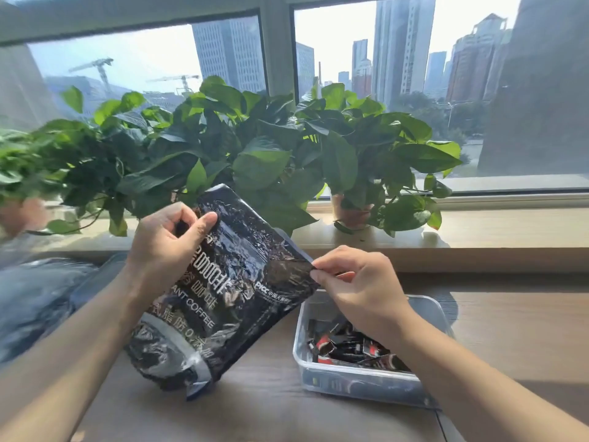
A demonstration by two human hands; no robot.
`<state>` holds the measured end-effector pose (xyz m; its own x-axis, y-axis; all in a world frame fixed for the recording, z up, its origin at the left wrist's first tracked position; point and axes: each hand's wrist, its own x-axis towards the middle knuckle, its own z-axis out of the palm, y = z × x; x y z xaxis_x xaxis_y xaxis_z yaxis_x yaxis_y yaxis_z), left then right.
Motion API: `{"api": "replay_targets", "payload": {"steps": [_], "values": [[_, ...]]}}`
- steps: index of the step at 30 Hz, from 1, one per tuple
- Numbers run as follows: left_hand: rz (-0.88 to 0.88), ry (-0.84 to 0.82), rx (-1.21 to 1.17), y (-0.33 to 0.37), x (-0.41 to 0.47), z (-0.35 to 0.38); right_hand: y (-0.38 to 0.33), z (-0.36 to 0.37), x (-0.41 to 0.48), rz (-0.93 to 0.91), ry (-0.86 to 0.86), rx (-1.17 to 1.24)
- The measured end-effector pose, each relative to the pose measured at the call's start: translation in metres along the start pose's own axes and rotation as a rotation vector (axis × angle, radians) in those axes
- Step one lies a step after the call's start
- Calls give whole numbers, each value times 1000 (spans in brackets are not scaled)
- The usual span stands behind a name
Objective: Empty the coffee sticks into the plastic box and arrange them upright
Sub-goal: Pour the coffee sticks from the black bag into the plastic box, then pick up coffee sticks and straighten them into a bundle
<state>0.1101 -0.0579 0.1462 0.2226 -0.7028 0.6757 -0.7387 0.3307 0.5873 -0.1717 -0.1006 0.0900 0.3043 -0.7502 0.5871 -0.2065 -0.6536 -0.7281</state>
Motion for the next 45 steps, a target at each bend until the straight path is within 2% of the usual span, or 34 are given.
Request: {"api": "replay_targets", "payload": {"steps": [3, 5, 9, 13, 15, 17, 20, 23, 26, 30, 33, 35, 37, 38, 41, 43, 45], "values": [[57, -66, 39, -3, 1, -4, 0, 7, -3, 92, -100, -80], [107, -178, 70, -8, 2, -5, 1, 13, -8, 99, -173, -133], [96, -403, 118, -17, 6, 1, 2, 26, -15, 104, -275, -187], [75, -314, 404, -24, 2, 21, 3, 38, -18, 55, -331, -267], [122, -286, 456, -29, 0, 33, 7, 40, -22, 33, -355, -271], [167, -357, 447, -36, -5, 44, 13, 37, -27, -12, -360, -329], [200, -511, 418, -52, -14, 61, 20, 24, -34, -121, -276, -370], [227, -620, 520, -65, -22, 76, 26, 4, -41, -147, -213, -334], [161, -701, 636, -72, -26, 87, 35, -17, -48, -154, -145, -347], [99, -806, 679, -78, -35, 94, 47, -43, -58, -181, -35, -387], [174, -807, 734, -87, -42, 99, 56, -60, -66, -173, 35, -415], [318, -723, 803, -93, -48, 106, 63, -68, -71, -177, 53, -440], [389, -639, 733, -86, -55, 114, 70, -73, -76, -177, 53, -454], [362, -619, 607, -78, -60, 118, 73, -75, -77, -170, 46, -455], [130, -550, 111, -44, -71, 126, 80, -79, -80, -142, 3, -439], [68, -580, -60, -22, -75, 131, 83, -82, -79, -130, -29, -410], [40, -685, -121, -6, -82, 139, 86, -85, -76, -119, -50, -400]]}}
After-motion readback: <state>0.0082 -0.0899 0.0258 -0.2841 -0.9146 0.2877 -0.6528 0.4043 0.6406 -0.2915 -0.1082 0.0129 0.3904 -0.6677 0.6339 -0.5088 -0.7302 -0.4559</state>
